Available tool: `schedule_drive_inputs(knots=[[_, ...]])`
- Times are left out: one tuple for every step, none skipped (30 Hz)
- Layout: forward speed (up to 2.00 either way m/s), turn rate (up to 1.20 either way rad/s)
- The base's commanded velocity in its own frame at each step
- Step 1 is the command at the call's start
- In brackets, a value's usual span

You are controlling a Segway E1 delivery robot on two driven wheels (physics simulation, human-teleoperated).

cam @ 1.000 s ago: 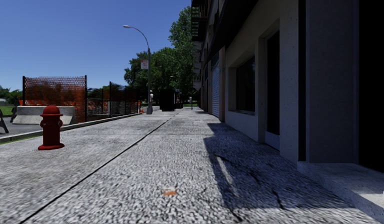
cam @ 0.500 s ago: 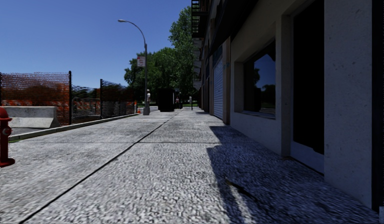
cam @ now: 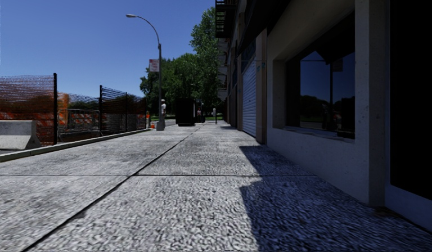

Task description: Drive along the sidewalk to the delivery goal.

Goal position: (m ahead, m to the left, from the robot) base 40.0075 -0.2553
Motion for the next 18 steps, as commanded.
schedule_drive_inputs(knots=[[2.00,0.00],[2.00,0.00],[2.00,0.00],[2.00,0.00],[2.00,0.00],[2.00,0.00],[2.00,0.00],[2.00,0.00],[2.00,0.00],[2.00,0.00],[2.00,0.00],[2.00,0.00],[2.00,0.00],[2.00,0.00],[2.00,0.00],[2.00,0.00],[2.00,0.00],[2.00,0.00]])
